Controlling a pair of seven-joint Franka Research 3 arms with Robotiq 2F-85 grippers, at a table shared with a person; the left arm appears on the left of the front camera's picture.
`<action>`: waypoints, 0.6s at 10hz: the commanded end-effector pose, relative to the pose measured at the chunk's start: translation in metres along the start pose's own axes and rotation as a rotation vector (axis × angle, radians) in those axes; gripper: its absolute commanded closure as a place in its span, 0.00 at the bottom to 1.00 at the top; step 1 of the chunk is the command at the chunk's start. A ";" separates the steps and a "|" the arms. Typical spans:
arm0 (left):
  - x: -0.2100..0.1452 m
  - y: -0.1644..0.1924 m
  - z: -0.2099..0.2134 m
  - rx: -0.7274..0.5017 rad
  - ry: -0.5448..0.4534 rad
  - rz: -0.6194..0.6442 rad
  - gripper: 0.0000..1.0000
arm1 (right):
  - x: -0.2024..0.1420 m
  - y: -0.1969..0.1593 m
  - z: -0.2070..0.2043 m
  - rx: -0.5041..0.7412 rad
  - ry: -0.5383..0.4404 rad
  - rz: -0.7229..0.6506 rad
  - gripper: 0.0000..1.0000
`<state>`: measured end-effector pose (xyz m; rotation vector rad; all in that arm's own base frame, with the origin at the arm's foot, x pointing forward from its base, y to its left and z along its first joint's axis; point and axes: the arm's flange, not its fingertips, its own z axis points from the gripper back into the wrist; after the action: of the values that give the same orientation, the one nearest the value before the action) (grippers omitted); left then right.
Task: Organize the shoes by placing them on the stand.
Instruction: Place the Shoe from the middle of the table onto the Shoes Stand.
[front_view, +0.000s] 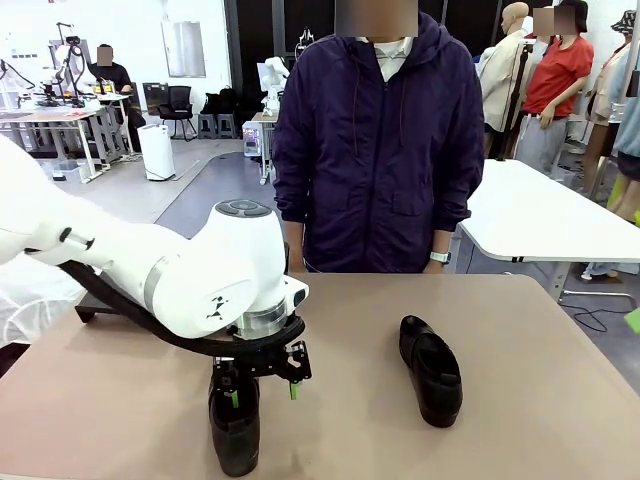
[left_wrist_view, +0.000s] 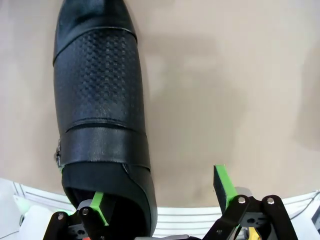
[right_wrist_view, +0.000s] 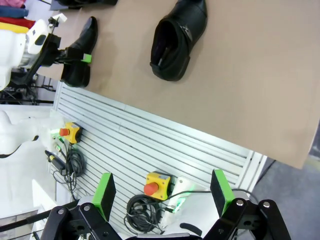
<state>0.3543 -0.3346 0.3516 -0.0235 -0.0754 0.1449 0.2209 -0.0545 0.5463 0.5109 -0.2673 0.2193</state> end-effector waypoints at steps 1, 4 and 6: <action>0.007 -0.013 0.000 0.030 -0.023 0.031 0.00 | 0.003 -0.002 0.004 0.002 -0.002 0.017 0.00; 0.009 -0.014 -0.002 0.061 -0.048 0.049 1.00 | 0.003 -0.002 0.004 0.002 -0.002 0.017 0.00; 0.012 -0.012 -0.003 0.086 -0.025 0.057 1.00 | 0.003 -0.002 0.004 0.002 -0.002 0.017 0.00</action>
<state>0.3627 -0.3382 0.3506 0.0269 -0.0943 0.1824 0.2209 -0.0545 0.5463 0.5109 -0.2672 0.2193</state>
